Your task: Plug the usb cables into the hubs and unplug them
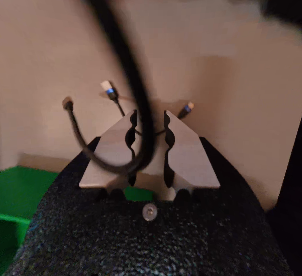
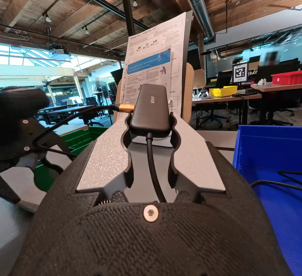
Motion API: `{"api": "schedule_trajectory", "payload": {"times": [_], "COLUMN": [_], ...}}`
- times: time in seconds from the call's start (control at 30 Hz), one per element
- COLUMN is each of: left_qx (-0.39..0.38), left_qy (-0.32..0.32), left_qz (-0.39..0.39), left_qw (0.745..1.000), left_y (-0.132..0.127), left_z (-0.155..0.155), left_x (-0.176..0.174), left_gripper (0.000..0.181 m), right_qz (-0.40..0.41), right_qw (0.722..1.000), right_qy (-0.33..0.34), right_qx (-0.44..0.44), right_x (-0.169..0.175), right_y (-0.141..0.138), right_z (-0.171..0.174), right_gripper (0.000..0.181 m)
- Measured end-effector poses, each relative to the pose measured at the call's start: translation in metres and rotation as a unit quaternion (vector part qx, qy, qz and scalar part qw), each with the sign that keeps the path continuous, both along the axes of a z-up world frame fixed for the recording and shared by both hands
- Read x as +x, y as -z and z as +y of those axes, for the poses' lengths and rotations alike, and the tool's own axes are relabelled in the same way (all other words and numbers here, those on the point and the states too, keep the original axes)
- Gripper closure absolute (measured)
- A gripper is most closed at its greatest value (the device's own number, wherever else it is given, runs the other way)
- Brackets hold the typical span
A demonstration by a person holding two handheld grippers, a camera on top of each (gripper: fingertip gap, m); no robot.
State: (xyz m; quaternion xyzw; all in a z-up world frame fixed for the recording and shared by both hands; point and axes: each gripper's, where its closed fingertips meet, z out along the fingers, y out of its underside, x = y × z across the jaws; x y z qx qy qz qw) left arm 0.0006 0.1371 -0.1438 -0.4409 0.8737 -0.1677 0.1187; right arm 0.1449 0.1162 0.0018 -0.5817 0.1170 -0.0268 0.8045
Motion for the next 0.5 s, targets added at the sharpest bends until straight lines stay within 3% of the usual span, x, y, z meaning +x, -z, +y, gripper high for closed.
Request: {"api": "schedule_trajectory", "payload": {"times": [0.03,0.17,0.27,0.37,0.5], "left_qx": [-0.024,-0.124,-0.073,-0.042,-0.098], "left_qy": [-0.057,-0.202,-0.292,-0.309,-0.31], "left_qz": [-0.026,-0.167,-0.201,-0.205,-0.163], "left_qw": [0.998,0.957,0.932,0.928,0.932], "left_y": [-0.007,-0.012,0.015,0.027,0.041], "left_z": [-0.001,-0.004,0.029,0.048,0.042], "left_x": [0.008,0.031,0.036,0.042,0.05], "left_gripper": [0.151,0.151,0.15,0.151,0.147], "right_qz": [0.005,0.007,0.012,0.011,0.011], "right_qw": [1.0,1.0,1.0,1.0,1.0], "right_qy": [-0.001,0.009,0.005,-0.002,-0.003], "right_qx": [0.002,0.01,0.013,0.012,0.012], "right_x": [0.002,0.008,0.008,0.006,0.006], "right_y": [0.0,0.0,0.001,0.001,0.002], "right_z": [-0.001,-0.005,-0.004,-0.003,-0.003], "right_gripper": [0.135,0.135,0.135,0.135,0.135]}}
